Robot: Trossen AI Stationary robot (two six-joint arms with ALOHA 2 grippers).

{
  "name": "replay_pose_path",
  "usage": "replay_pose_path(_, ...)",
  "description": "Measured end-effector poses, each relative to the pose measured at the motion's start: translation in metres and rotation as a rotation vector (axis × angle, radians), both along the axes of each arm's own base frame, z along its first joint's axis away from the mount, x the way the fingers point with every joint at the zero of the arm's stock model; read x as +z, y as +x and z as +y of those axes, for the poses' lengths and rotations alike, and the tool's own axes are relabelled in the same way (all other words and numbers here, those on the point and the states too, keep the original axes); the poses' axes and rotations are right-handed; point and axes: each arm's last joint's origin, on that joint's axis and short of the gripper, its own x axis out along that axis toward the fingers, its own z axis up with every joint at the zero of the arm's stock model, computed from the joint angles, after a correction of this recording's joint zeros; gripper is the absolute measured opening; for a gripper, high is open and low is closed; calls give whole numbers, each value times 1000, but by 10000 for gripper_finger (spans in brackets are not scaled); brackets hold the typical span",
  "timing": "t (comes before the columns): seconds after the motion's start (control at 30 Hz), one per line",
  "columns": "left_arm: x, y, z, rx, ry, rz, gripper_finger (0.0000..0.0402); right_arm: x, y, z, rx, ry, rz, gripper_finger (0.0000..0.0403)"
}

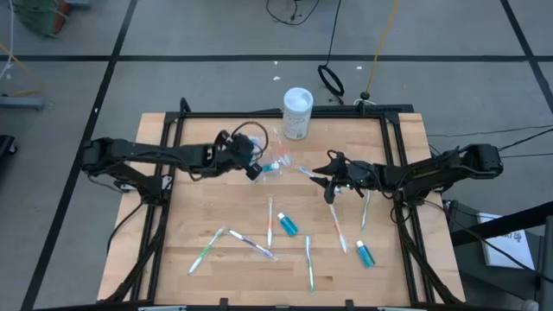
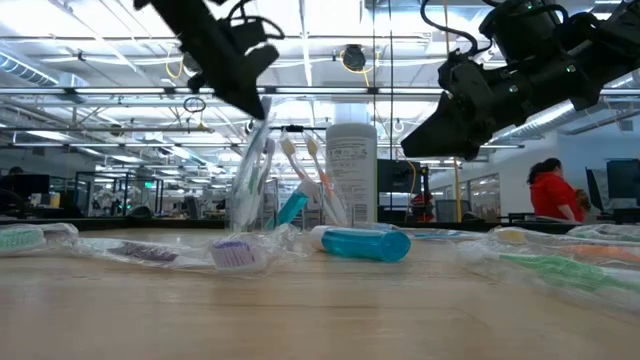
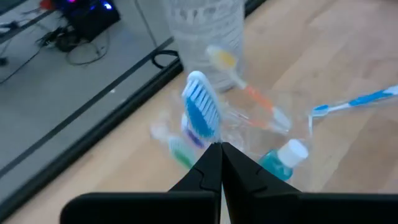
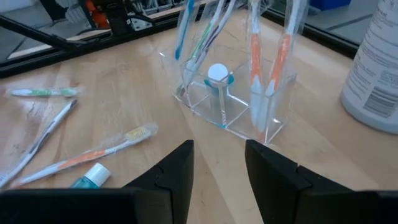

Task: Pick & Place toothbrushing station
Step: Put the blue toothbrush into the transparent organizer

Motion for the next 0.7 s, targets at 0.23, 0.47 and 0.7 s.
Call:
replay_pose_path(0.23, -42, -12, -6, 107, -7, -31, 3, 0, 0, 0, -20, 53, -11, 134)
replay_pose_path(0.47, -47, -14, -3, 35, -93, 9, 13, 2, 1, 0, -14, 35, -30, 134)
replay_pose_path(0.7, -47, -14, -4, -93, 11, 128, 25, 2, 1, -1, 29, -98, -1, 134)
